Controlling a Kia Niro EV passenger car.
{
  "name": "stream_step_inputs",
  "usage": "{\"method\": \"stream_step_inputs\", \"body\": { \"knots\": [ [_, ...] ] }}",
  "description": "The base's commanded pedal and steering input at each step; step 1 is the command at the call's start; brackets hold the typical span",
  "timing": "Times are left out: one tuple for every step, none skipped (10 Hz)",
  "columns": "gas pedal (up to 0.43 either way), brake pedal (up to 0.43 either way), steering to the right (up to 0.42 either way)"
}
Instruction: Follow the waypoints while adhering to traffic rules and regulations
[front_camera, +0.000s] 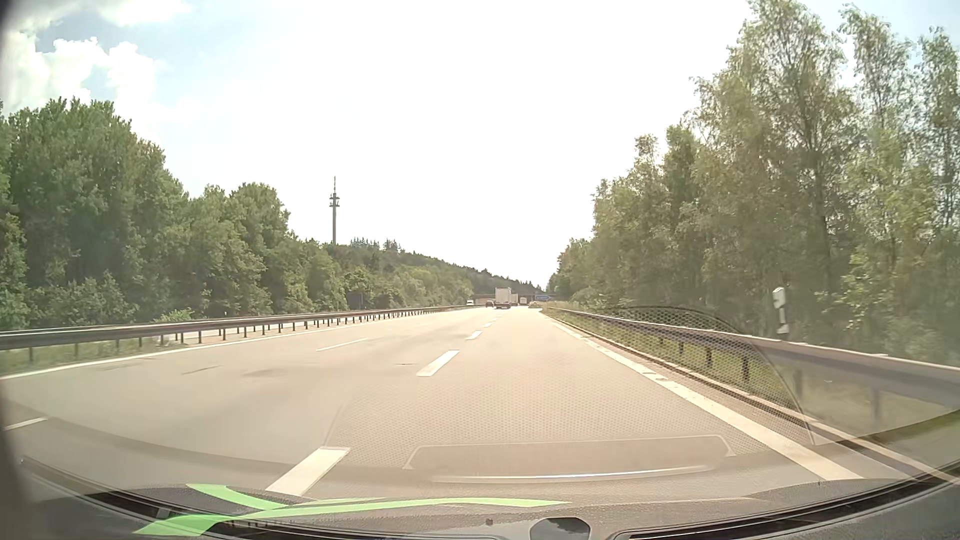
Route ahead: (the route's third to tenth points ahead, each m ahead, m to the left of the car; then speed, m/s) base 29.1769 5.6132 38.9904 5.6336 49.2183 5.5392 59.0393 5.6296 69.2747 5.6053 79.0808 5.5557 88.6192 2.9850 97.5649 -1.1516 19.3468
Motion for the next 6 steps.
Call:
{"method": "stream_step_inputs", "body": {
  "knots": [
    [0.000,0.000,-0.004],
    [0.000,0.000,-0.003],
    [0.000,0.000,-0.003],
    [0.000,0.000,-0.003],
    [0.000,0.000,-0.003],
    [0.000,0.000,-0.003]
  ]
}}
